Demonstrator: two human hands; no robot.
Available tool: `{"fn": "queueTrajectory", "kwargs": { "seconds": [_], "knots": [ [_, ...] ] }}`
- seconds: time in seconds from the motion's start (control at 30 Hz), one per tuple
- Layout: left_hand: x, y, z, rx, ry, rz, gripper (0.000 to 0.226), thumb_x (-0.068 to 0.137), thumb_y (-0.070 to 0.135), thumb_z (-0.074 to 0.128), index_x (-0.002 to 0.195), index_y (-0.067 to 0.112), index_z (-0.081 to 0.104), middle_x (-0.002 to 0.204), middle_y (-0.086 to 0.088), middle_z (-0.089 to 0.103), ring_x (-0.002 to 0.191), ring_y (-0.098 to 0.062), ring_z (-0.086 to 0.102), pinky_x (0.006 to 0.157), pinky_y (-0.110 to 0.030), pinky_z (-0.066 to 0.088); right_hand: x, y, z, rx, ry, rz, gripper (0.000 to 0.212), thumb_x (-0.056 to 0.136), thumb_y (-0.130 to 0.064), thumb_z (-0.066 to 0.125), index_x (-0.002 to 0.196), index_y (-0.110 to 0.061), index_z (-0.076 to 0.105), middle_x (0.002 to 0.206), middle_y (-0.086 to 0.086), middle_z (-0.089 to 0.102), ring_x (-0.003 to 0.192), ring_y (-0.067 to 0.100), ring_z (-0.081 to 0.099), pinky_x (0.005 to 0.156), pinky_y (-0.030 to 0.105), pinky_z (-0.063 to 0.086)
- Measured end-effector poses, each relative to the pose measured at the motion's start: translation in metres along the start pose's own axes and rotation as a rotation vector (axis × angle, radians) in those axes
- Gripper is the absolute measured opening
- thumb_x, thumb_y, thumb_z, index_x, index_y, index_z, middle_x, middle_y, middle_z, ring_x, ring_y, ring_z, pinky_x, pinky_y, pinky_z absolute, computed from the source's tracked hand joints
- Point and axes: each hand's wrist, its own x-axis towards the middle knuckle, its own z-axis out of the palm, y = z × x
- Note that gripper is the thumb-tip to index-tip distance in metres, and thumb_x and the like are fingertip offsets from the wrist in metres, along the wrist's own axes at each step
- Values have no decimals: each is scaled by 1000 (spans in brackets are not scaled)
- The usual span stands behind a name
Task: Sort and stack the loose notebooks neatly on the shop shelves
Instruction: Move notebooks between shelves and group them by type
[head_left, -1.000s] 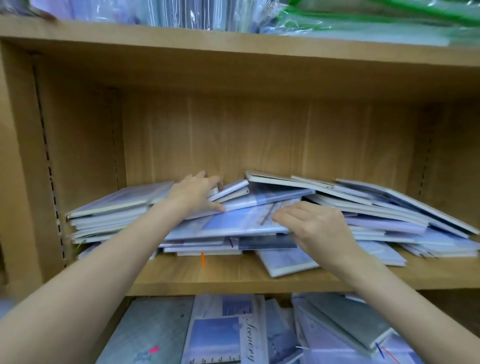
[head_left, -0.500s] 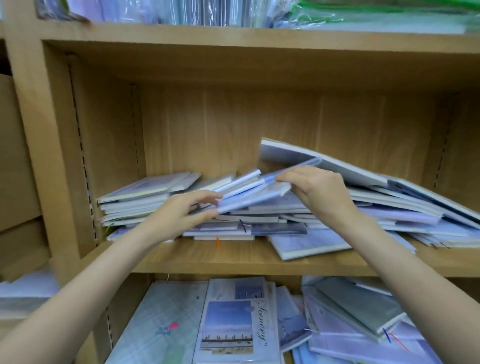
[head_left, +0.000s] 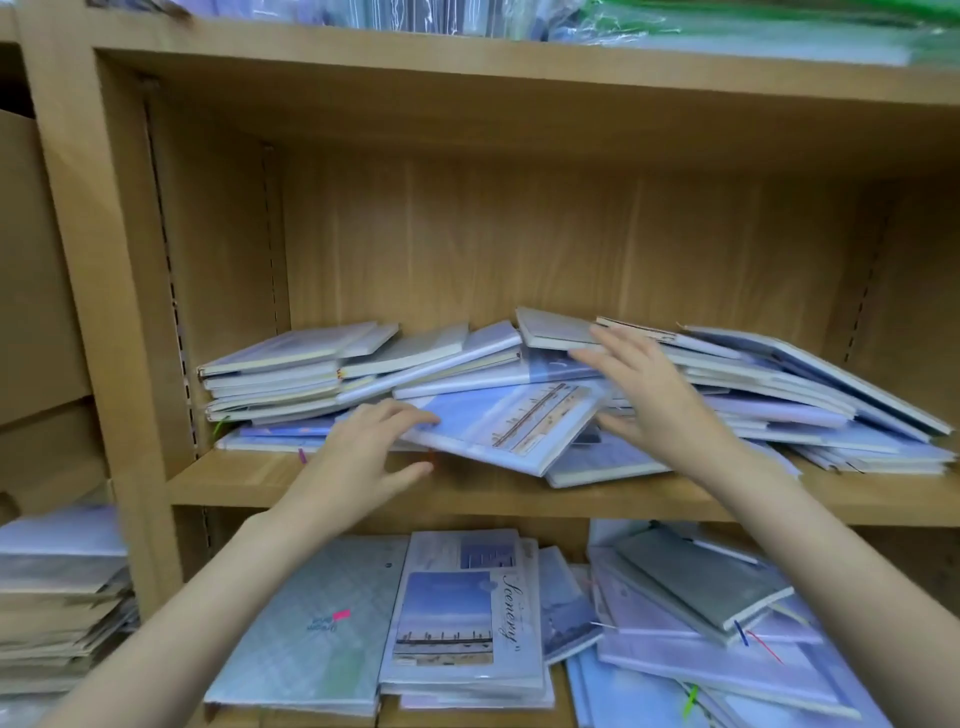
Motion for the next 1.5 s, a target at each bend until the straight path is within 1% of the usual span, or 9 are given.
{"fn": "queueTrajectory", "kwargs": {
  "seconds": [0.23,0.37,0.47,0.77,0.97,1.1,1.2,1.4,1.5],
  "knots": [
    [12,32,15,89,187,174,30,71,17,61,100,16,68,97,3,65,89,-12,53,72,-23,43,6,31,6,-120,8,11,64,70,17,65,127,-10,55,122,18,56,106,37,51,75,48,52],
    [7,25,11,154,168,214,35,69,2,76,101,15,69,93,3,64,84,-14,55,67,-19,40,7,47,-4,-217,152,83,23,78,5,64,97,-6,57,100,12,51,87,28,49,61,38,48],
    [5,26,11,134,169,227,37,71,2,75,104,15,67,95,3,63,87,-14,55,67,-19,40,11,53,-9,-343,106,-112,33,61,15,70,85,-2,55,95,18,54,73,33,52,44,32,41],
    [9,25,6,67,108,210,35,70,4,76,101,18,67,105,2,62,98,-13,51,74,-41,54,21,36,-13,-204,220,-159,25,63,13,75,72,-1,57,101,21,60,96,29,41,64,44,50],
    [13,25,13,177,125,322,25,68,15,77,90,16,63,136,-7,47,127,-23,34,97,-41,39,-10,-8,-29,39,108,-232,8,81,-14,64,80,-8,58,113,12,55,107,22,42,89,28,36],
    [14,34,24,90,20,257,41,79,4,63,116,15,50,151,-5,26,131,-22,37,97,-28,38,-32,-2,-28,259,-167,-102,18,81,-42,66,93,-29,62,131,-2,44,121,15,39,99,28,31],
    [14,36,27,47,-26,170,64,82,1,57,140,12,33,145,-6,40,132,-23,40,107,-31,30,-35,12,-29,212,-173,-75,34,81,-18,70,108,-31,55,135,0,39,121,19,44,98,26,32],
    [19,32,28,144,77,307,86,58,-10,71,130,20,36,121,-7,59,110,-17,47,75,-35,53,-50,36,-33,-147,3,-49,103,66,17,64,139,-38,16,142,4,38,77,33,65,47,33,49],
    [22,31,28,159,59,312,84,57,-8,70,129,22,37,121,-3,57,107,-14,41,65,-35,54,-40,40,-37,-216,65,70,91,73,12,63,145,-29,25,103,13,69,60,34,64,43,39,52]
  ]
}}
